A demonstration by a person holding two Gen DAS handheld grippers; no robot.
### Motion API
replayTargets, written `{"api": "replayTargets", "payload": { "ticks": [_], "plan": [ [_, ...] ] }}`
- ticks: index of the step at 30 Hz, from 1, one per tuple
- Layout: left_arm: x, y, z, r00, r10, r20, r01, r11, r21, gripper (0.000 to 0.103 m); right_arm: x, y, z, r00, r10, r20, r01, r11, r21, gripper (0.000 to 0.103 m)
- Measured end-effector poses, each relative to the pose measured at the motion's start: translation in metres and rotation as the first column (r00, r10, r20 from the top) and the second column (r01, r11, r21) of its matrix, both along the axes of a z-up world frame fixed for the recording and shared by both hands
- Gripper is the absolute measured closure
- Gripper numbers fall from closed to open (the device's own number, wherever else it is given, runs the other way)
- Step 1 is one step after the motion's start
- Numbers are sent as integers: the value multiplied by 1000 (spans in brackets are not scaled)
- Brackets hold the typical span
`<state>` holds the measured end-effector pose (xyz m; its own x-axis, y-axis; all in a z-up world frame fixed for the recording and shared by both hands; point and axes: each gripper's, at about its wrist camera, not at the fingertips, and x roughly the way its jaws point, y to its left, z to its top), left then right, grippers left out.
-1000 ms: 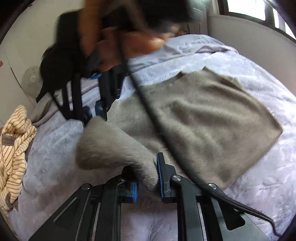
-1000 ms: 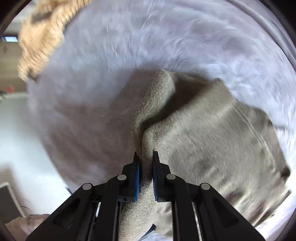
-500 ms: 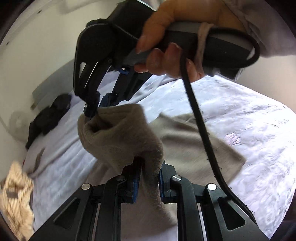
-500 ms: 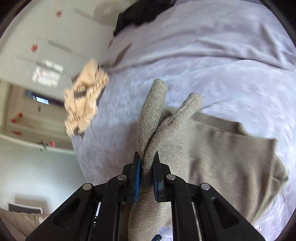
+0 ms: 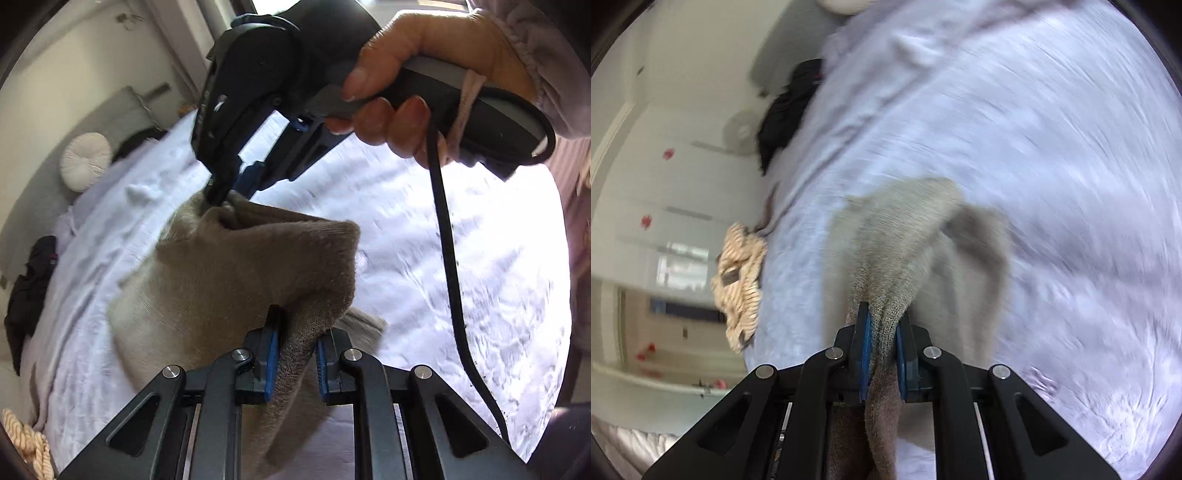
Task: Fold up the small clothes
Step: 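Lift the held edge with both tools and fold the sweater in half, then open both tools to release the folded sweater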
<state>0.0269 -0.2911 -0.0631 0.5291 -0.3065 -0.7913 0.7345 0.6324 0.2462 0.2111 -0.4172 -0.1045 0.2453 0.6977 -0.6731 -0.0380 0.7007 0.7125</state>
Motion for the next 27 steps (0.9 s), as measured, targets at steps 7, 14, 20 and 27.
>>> {"api": "replayTargets", "payload": {
  "ticks": [7,14,20,27],
  "plan": [
    [-1,11,-29,997,5,-79,-1,999,46,85,-5,-13,-69,995,-57,-85,57,998,-2,84],
    [-4,29,-13,992,50,-115,-49,999,10,42,-17,-24,-64,990,-77,-117,75,997,-15,70],
    [9,70,10,952,203,-230,-221,974,-53,42,-65,-47,-38,985,-149,-86,151,988,24,62],
    [63,120,-9,812,447,-376,-499,865,-48,42,-103,-9,-37,995,5,-104,-8,999,-36,63]
  ]
}}
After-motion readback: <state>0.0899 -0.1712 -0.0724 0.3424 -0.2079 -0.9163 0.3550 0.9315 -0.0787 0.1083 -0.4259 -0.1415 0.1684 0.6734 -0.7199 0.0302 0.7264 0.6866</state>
